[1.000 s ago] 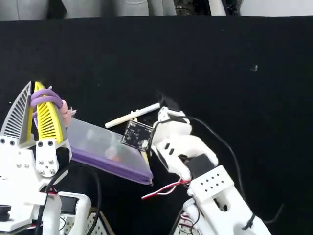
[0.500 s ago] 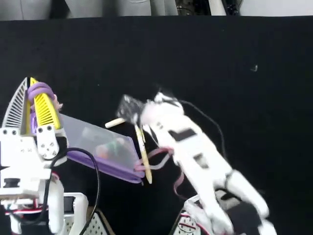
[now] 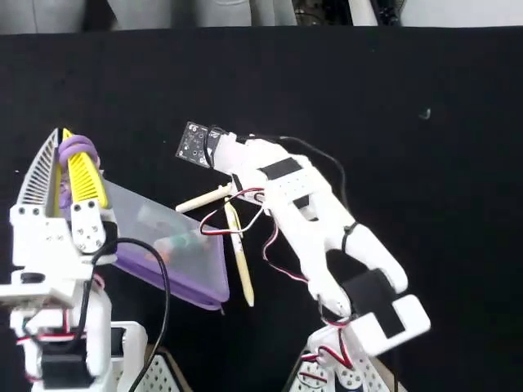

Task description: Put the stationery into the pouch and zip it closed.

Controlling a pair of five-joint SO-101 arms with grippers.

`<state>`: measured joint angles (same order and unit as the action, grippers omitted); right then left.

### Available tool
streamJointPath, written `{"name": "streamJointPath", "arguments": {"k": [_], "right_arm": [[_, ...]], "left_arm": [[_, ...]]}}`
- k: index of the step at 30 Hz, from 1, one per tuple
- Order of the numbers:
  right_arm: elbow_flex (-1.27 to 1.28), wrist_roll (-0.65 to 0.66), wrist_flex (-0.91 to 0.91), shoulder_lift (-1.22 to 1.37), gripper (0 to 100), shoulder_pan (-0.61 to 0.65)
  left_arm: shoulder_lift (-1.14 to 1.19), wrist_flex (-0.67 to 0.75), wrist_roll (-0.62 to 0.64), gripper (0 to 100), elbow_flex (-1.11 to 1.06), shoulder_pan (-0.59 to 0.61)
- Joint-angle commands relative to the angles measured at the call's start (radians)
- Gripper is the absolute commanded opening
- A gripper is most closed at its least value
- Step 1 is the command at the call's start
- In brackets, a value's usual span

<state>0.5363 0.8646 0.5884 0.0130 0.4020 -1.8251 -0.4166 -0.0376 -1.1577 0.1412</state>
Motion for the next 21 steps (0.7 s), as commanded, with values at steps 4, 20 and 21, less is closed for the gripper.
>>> {"name": "streamJointPath", "arguments": {"k": [4,20,21], "right_arm": [[0.091,0.012,-0.212,0.012,28.6,-0.003],[0.105,0.011,-0.212,0.018,28.6,-0.008],[0.105,0.011,-0.212,0.019,28.6,-0.008]], "left_arm": [[0.000,0.021,0.011,3,-0.028,0.004],[0.000,0.017,0.011,3,-0.053,-0.107],[0.000,0.017,0.011,3,-0.051,-0.116]]}}
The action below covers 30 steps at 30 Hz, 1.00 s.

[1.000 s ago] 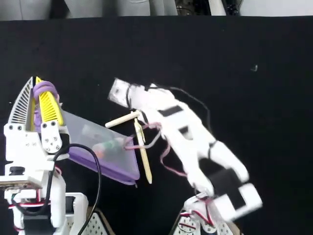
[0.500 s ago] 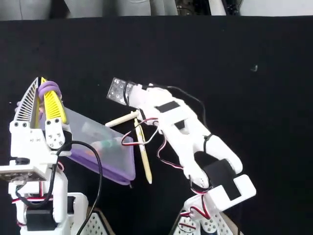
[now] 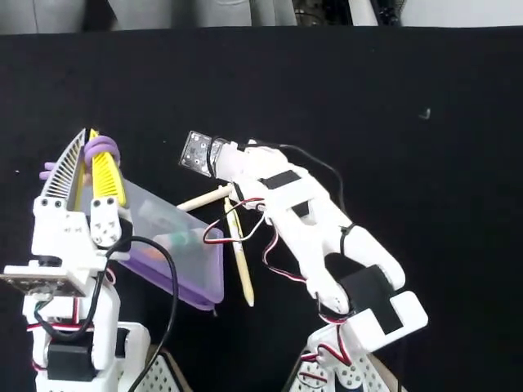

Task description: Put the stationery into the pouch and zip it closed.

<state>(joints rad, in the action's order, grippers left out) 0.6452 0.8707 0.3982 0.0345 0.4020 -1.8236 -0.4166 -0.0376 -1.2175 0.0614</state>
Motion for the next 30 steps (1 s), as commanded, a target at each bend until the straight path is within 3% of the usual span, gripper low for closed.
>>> {"name": "streamJointPath", "arguments": {"k": [1,4,10,13,21,30], "right_arm": [[-0.004,0.005,-0.021,-0.002,28.6,-0.006],[-0.002,0.005,-0.021,-0.002,28.6,-0.006],[0.019,0.005,-0.028,-0.010,28.6,-0.005],[0.019,0.005,-0.028,-0.010,28.6,-0.005],[0.018,0.009,-0.028,-0.005,28.6,-0.006],[0.018,0.011,-0.028,-0.002,28.6,-0.006]], "left_arm": [[-0.002,0.017,0.012,3,0.010,-0.044],[-0.002,0.017,0.091,3,0.010,-0.058],[-0.002,0.017,0.423,3,0.016,-0.053],[-0.002,0.020,0.528,3,0.016,-0.053],[-0.002,0.018,0.617,3,0.016,-0.079],[-0.002,0.017,0.617,3,0.016,-0.154]]}}
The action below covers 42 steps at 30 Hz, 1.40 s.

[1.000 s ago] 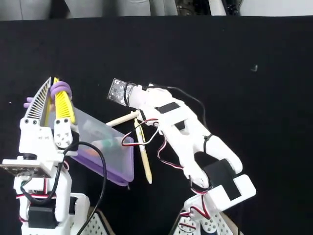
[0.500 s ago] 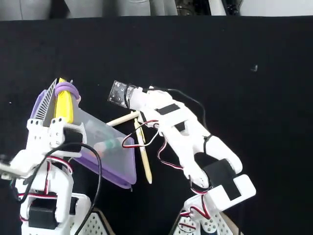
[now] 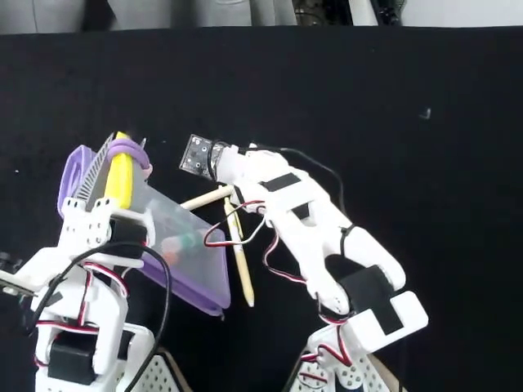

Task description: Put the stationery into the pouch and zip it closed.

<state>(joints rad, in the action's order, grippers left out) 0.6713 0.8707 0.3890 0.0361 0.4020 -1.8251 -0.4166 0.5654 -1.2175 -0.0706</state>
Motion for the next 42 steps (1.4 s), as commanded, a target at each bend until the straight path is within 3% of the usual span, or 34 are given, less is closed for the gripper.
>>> {"name": "streamJointPath", "arguments": {"k": [1,18,26,33,42], "right_arm": [[-0.008,0.011,-0.018,-0.004,28.6,-0.006],[-0.004,0.006,-0.020,-0.004,28.6,0.000],[-0.065,0.005,-0.023,-0.002,28.6,0.044],[-0.300,0.012,0.273,0.041,28.6,0.083],[-0.713,0.089,0.643,0.308,28.6,0.130]], "left_arm": [[0.000,0.017,0.012,3,0.015,-0.022],[0.000,0.025,0.008,3,0.028,-0.012],[0.000,0.023,0.009,3,0.097,0.262],[0.000,0.023,0.014,3,0.097,0.305],[0.000,0.023,0.015,3,0.090,0.305]]}}
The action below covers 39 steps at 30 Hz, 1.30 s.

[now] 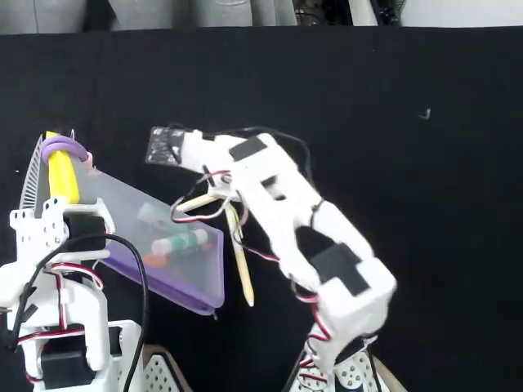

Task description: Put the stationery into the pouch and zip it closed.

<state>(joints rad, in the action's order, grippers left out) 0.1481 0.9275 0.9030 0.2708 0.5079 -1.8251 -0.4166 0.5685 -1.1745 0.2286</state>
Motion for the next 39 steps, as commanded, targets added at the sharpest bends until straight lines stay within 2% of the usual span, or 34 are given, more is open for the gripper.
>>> {"name": "streamJointPath", "arguments": {"k": [1,4,8,19,23,28,36,39], "right_arm": [[-0.220,0.032,0.152,0.096,28.6,0.025],[-0.295,0.051,0.219,0.157,28.6,0.020],[-0.309,0.143,0.262,0.199,28.6,0.020],[-0.318,0.152,0.189,0.255,28.6,0.018],[-0.403,0.152,0.203,0.351,28.6,0.020],[-0.610,0.150,0.327,0.501,28.4,0.020],[-1.001,0.137,0.557,0.700,7.8,0.017],[-1.144,0.048,0.589,0.737,4.2,-0.008]], "left_arm": [[0.000,0.023,0.012,3,0.047,0.005],[0.000,0.023,0.012,3,0.047,0.005],[0.000,0.023,0.012,3,0.045,0.005],[0.000,0.021,0.012,3,0.045,0.005],[0.000,0.021,0.012,3,0.045,0.005],[0.000,0.020,0.012,3,0.051,0.005],[0.000,0.018,0.014,3,0.051,0.005],[0.000,0.020,0.014,3,0.051,0.005]]}}
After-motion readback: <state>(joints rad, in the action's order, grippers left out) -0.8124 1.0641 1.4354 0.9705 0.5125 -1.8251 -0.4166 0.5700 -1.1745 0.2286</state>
